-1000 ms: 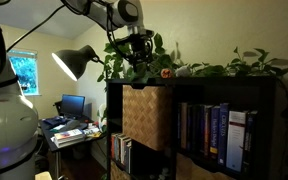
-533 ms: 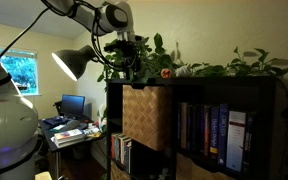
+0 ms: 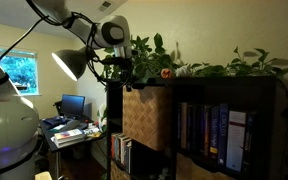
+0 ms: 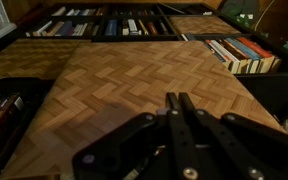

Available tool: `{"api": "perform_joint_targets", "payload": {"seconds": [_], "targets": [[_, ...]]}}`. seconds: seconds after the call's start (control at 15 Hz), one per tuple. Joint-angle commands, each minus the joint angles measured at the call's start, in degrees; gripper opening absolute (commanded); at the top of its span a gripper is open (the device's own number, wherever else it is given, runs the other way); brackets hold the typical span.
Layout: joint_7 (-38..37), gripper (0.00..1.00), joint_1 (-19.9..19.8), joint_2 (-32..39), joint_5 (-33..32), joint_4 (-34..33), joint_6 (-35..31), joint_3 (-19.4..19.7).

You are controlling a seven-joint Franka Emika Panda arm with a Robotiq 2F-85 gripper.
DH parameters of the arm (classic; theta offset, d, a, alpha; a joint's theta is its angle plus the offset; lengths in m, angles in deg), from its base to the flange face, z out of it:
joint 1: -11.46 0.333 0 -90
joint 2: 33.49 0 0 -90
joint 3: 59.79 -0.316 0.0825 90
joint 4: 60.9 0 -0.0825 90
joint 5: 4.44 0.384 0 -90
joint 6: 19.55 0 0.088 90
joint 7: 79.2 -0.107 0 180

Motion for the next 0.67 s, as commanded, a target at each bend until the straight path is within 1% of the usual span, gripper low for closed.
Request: {"api": "perform_joint_targets", "payload": {"seconds": [0.0, 0.2, 0.4, 0.53, 0.6], "targets": [[0.0, 0.0, 0.5, -0.3, 1.9, 3.8, -5.2, 0.7], [0.4, 0.04, 0.2, 0.8, 1.8, 5.4, -10.6, 0.8], [0.8, 0.04, 0.1, 2.7, 1.6, 6.2, -15.9, 1.2], [1.2, 0.03, 0.1, 4.1, 1.6, 6.0, -18.6, 1.4], [1.1, 0.04, -0.1, 4.8, 1.3, 5.9, -19.7, 1.4]]}}
